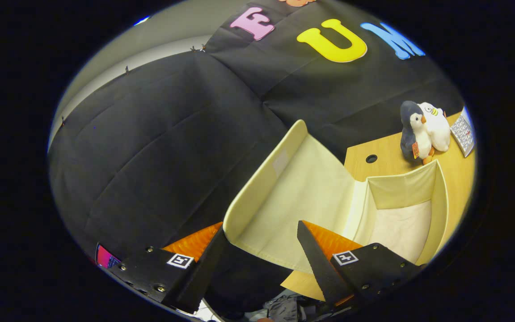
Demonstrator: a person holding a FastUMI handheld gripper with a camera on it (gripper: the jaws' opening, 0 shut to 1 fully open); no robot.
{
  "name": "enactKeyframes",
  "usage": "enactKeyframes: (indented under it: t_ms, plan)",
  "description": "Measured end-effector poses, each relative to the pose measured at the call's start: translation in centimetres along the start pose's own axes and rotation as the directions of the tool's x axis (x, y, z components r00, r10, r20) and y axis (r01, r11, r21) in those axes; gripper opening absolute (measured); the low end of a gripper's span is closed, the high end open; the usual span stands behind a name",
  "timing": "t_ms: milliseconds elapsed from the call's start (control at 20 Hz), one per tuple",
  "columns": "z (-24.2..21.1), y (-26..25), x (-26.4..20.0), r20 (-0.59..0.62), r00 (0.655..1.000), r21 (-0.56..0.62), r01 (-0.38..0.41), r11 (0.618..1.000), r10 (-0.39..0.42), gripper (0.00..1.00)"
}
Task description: Open the storage box then place both shoes into the box .Put the left shoe in first, then the right shoe, with the right side of both shoes facing outward in a uniform manner.
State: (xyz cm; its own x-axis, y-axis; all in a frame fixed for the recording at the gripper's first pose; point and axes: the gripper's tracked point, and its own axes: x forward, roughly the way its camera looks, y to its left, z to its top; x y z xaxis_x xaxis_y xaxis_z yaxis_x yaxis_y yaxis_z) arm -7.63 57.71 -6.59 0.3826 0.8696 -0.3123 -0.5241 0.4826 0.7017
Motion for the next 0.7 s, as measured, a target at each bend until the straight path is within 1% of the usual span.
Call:
enactKeyframes:
  t_ms: [150,300,450,600,700]
  plan:
    - [0.8,-0.4,-0.4,0.039,0.999,-0.059,0.017,0.998,-0.014,0.97]
    - [2.6,-1.5,-2.8,0.085,0.995,-0.113,0.057,0.992,-0.047,0.97]
    - [4.8,-3.6,-5.5,0.159,0.982,-0.190,0.132,0.973,-0.102,0.97]
    - [6.6,-6.7,-8.9,0.223,0.960,-0.264,0.225,0.938,-0.167,0.98]
    - [7.3,-9.0,-10.9,0.256,0.943,-0.287,0.285,0.915,-0.213,0.97]
